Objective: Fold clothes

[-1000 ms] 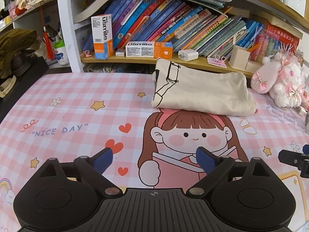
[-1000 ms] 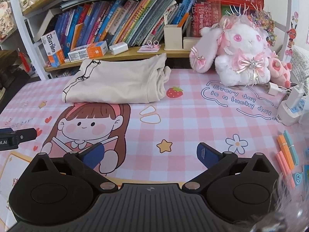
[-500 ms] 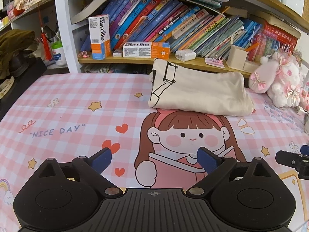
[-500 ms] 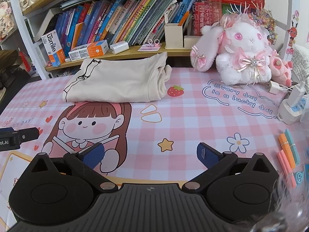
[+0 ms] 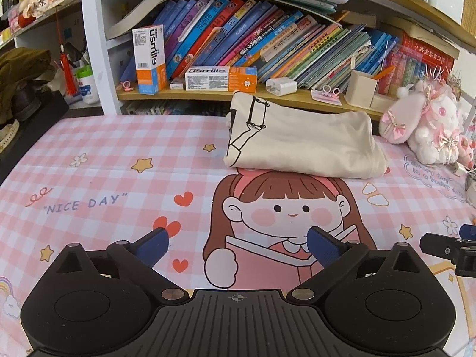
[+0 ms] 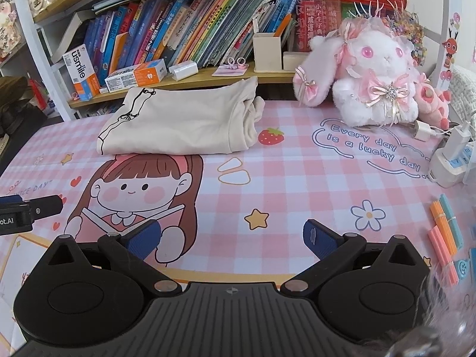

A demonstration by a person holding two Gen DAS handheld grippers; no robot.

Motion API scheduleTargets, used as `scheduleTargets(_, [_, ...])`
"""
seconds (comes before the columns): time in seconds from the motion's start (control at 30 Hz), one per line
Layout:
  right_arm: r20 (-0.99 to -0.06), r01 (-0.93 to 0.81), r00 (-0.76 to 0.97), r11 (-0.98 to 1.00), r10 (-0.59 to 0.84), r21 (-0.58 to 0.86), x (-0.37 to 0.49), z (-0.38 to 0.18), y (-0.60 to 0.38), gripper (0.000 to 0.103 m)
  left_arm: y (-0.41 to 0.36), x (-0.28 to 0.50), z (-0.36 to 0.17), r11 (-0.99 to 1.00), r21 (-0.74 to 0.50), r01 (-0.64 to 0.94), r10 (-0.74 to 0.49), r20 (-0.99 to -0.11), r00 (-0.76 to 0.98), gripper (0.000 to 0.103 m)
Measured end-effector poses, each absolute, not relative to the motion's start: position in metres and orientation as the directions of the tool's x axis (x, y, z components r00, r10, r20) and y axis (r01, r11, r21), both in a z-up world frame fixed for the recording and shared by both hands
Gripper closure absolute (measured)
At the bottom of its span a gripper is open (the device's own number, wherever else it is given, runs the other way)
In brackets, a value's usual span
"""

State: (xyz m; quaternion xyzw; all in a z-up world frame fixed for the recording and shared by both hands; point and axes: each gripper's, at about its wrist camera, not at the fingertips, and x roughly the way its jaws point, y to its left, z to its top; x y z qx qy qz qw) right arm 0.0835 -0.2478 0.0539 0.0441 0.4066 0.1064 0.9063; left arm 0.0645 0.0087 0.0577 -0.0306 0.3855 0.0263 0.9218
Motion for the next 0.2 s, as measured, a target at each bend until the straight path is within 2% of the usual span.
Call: scheduleTargets(0.2, [-0.728, -0.152, 0.647, 0.974, 0.227, 0.168, 0.0839, 0.0535, -0.2484, 0.0, 0.0094, 0.0626, 0.0588, 0.995, -0.069, -0.068, 0.001, -0.695, 0.719, 0.002])
